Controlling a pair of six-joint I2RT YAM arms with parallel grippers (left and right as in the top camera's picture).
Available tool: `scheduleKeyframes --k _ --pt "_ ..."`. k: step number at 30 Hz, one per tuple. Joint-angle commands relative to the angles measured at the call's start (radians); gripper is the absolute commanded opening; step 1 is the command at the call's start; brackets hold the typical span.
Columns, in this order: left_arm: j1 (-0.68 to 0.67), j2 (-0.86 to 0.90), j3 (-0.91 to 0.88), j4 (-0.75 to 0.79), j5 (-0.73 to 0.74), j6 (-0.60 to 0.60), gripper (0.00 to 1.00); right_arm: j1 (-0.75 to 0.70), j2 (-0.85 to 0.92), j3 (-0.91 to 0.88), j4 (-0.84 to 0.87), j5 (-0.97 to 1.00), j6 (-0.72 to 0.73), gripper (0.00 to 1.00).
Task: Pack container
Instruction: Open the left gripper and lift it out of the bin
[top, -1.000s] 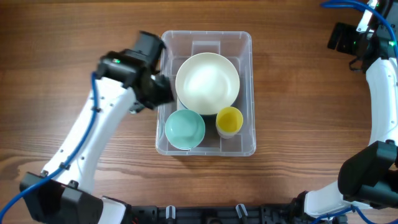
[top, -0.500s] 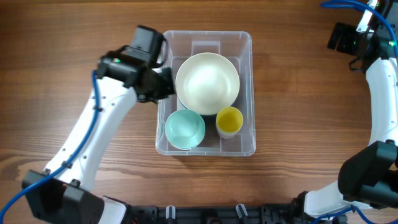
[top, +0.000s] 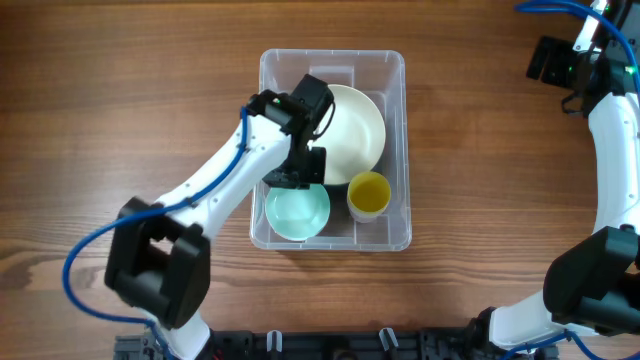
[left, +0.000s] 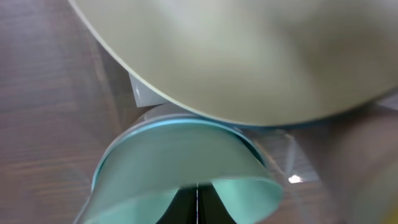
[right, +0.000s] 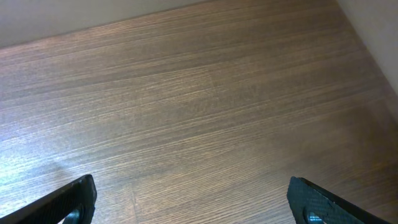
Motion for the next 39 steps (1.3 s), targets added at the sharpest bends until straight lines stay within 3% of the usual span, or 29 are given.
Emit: scheduleKeyframes --k 1,9,14,16,18,19,20,21,30,39 --pt "0.011 0.023 -0.009 0.015 -0.060 0.001 0.04 0.006 0.001 -0.011 0.003 -0.002 -0.003 1.00" --pt "0.026 -0.058 0.051 0.044 -0.076 -0.006 0.04 0.006 0.001 -0.011 0.003 -0.002 -0.003 1.00" --pt "0.041 -0.131 0.093 0.048 -0.278 -0.086 0.04 0.006 0.001 -0.011 0.003 -0.002 -0.003 1.00" --pt "0.074 -0.170 0.093 0.068 -0.351 -0.108 0.17 0.006 0.001 -0.011 0.003 -0.002 -0.002 1.00" --pt "0.120 -0.202 0.093 0.096 -0.383 -0.108 0.65 0.006 0.001 -0.011 0.003 -0.002 -0.003 1.00" --pt "0.146 -0.214 0.093 0.112 -0.396 -0.108 0.82 0.006 0.001 -0.011 0.003 -0.002 -0.003 1.00" --pt "0.167 -0.224 0.093 0.124 -0.406 -0.108 0.95 0.006 0.001 -0.011 0.003 -0.002 -0.002 1.00" --pt "0.200 -0.235 0.093 0.142 -0.417 -0.107 1.00 0.006 0.001 -0.011 0.003 -0.002 -0.003 1.00" --pt "0.478 -0.250 0.093 0.258 -0.421 -0.103 1.00 0.006 0.001 -0.011 0.003 -0.002 -0.003 1.00" --pt "0.585 -0.250 0.093 0.259 -0.421 -0.104 1.00 0.006 0.001 -0.011 0.003 -0.002 -0.003 0.99"
